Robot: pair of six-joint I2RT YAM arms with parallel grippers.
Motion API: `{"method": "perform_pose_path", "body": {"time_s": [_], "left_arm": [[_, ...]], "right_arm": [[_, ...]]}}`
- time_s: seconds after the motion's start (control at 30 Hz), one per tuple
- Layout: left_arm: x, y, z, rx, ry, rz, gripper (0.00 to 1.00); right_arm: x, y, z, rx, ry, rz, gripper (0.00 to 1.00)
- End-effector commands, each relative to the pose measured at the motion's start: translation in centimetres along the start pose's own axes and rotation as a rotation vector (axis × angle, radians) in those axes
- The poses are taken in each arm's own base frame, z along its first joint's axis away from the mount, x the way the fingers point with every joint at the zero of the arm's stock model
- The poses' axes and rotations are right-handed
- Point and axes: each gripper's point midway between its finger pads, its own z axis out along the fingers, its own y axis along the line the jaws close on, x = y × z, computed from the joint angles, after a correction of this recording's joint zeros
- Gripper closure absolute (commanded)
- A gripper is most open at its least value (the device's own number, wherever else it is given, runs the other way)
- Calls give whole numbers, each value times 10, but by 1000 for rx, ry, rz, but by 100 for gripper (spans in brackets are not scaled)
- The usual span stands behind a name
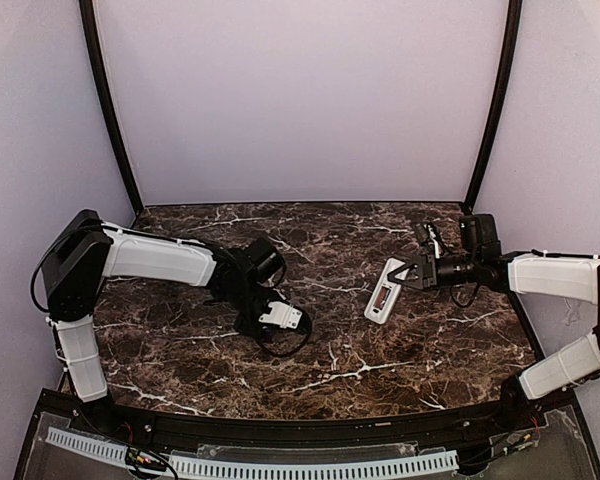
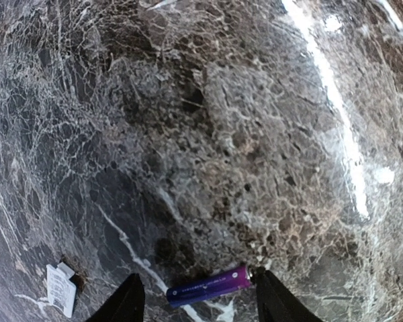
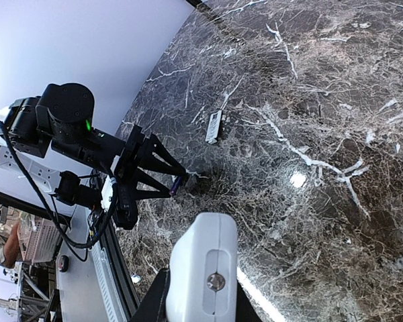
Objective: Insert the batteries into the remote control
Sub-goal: Pick up the battery from the center of the board.
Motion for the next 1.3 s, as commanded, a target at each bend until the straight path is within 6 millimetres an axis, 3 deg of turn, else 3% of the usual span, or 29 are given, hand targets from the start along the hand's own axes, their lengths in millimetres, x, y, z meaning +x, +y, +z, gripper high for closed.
{"method": "perform_pose_path", "body": {"time_s": [0.0, 0.33, 0.63, 0.77, 1.17, 1.27], "left_arm": [[7, -19, 15, 93, 34, -13, 51], [15, -12, 21, 102, 72, -93, 66], [30, 1, 19, 72, 117, -235, 71], [39, -2, 15, 90, 139, -260, 73], [23, -16, 11, 156, 63, -335, 87], [14, -10, 5, 124, 45, -377, 90]], "right_arm": [[-3, 6, 1, -26, -4, -23, 100], [-3, 8, 1, -33, -2, -23, 100], [-4, 11, -1, -36, -5, -27, 100], [-3, 10, -1, -37, -2, -26, 100], [-3, 7, 4, -57, -1, 4, 100], [-2, 7, 6, -68, 1, 18, 100]]}}
